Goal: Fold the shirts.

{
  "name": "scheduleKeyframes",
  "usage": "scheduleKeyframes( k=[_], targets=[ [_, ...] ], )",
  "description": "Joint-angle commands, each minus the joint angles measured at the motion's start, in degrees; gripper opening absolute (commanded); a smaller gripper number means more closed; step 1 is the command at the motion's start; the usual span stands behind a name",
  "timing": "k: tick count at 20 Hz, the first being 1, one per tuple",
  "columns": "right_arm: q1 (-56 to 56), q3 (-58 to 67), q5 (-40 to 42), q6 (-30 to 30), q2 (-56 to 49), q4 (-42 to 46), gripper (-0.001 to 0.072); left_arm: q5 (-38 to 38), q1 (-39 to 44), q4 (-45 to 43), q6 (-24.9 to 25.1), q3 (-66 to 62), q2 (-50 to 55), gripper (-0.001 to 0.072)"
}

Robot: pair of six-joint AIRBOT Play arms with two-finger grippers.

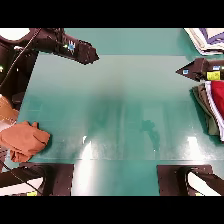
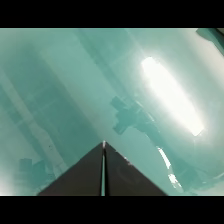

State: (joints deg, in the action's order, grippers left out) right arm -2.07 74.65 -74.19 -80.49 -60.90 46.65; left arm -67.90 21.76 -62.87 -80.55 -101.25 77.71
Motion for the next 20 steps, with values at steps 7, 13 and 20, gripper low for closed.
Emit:
scheduleKeyframes(
  k=[7, 13, 20],
  targets=[
    [-0.22, 0.0, -0.28, -0.02, 0.02, -0.09, 0.0016, 0.0, 0.02, -0.02, -0.02, 0.0, 0.0, 0.0027],
    [-0.22, 0.0, -2.71, -0.02, 0.02, -0.09, 0.0016, 0.63, 0.02, 0.22, -0.04, 0.0, 0.02, 0.0027],
    [-0.22, 0.0, -3.19, -0.02, 0.02, -0.09, 0.0016, -10.62, -11.52, -6.03, -1.16, 2.51, -5.18, 0.0026]
  ],
)
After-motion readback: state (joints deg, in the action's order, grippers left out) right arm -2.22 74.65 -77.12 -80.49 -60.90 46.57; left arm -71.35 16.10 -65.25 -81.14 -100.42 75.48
